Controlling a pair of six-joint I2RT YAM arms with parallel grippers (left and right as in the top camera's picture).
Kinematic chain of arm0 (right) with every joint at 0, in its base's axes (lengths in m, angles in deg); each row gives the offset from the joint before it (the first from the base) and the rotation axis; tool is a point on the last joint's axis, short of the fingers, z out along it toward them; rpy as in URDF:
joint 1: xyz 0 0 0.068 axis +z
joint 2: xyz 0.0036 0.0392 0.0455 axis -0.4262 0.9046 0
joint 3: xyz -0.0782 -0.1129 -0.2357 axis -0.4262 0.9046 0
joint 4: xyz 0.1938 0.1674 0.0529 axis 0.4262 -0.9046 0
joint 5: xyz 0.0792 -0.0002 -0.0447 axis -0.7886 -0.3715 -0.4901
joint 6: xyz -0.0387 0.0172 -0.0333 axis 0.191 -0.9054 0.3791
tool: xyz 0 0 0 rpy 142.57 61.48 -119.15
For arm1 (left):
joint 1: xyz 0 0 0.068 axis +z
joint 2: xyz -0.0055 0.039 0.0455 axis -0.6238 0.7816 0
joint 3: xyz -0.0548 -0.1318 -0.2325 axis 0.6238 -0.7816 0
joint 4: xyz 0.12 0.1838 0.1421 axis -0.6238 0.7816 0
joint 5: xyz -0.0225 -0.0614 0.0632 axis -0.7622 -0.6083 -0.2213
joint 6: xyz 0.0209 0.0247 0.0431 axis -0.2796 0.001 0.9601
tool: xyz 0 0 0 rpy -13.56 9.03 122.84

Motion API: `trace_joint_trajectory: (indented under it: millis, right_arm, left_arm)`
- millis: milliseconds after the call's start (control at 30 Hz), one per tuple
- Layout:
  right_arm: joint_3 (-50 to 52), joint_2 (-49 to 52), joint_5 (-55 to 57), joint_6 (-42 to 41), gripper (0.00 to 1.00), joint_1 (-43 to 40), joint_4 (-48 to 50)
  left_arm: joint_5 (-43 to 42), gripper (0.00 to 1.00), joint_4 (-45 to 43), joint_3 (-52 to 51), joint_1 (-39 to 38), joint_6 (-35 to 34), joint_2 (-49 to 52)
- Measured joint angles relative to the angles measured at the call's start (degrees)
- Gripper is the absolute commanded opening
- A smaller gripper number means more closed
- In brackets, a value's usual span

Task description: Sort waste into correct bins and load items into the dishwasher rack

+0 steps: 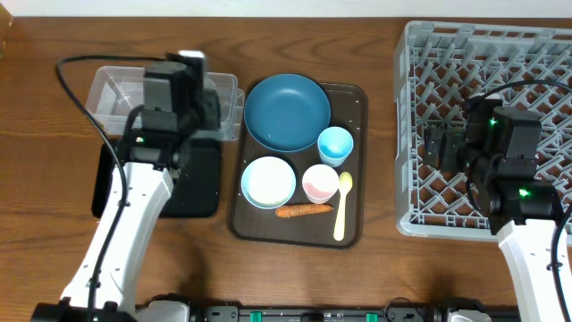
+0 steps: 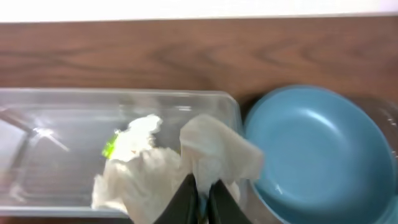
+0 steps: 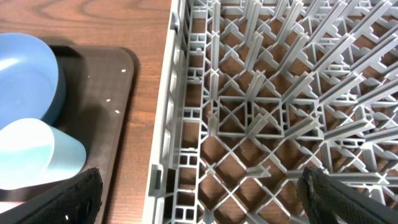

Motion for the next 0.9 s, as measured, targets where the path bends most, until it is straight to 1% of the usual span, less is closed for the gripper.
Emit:
trace_joint_trajectory:
  millis: [67, 100, 133, 200, 300, 333, 467, 533, 667, 767, 900]
  right_arm:
    - [0.0, 0.0, 0.0, 0.0, 0.99, 0.0, 0.0]
    - [0.0, 0.0, 0.0, 0.0, 0.99, 0.0, 0.0]
    - [0.0, 0.0, 0.0, 0.0, 0.99, 0.0, 0.0]
    - [0.0, 0.0, 0.0, 0.0, 0.99, 0.0, 0.0]
    - [0.0, 0.0, 0.0, 0.02, 0.99, 0.0, 0.02]
    - [0.0, 0.0, 0.0, 0.0, 0.99, 0.0, 0.11]
    - [0.0, 0.0, 0.0, 0.0, 0.99, 0.0, 0.72]
    - [0.0, 0.0, 0.0, 0.0, 0.99, 0.0, 0.9]
    - [0.0, 0.04, 0.0, 0.0, 0.99, 0.0, 1.77]
    - [0.0, 0.39, 0.0, 0.0, 0.99, 0.0, 2.71]
    - [0.0, 0.9, 0.0, 0.0, 0.99, 0.0, 3.02]
  left_arm:
    - [0.63, 0.13, -2.08, 0.0, 1.27, 0.02, 1.62]
    - [1.09, 0.17, -2.8, 0.0, 1.79, -0.02, 2.95]
    - [1.29, 0.24, -3.04, 0.0, 2.03, 0.11, 3.78]
    - [1.6, 0.27, -3.58, 0.0, 2.34, 0.0, 6.19]
    - [1.42, 0.42, -3.48, 0.0, 2.4, 0.28, 9.51]
    - [1.09, 0.44, -3.43, 0.0, 2.4, 0.28, 9.94]
    - [-2.62, 0.45, -3.52, 0.0, 2.38, -0.22, 9.14]
    - [-6.05, 0.45, -3.52, 0.0, 2.34, -1.11, 7.65]
    - [-13.77, 0.49, -4.39, 0.0, 0.85, -3.04, 3.93]
    - [-18.1, 0.5, -4.79, 0.0, -2.45, -4.0, 3.26]
    - [-20.79, 0.5, -4.7, 0.02, -8.04, -4.55, 5.38]
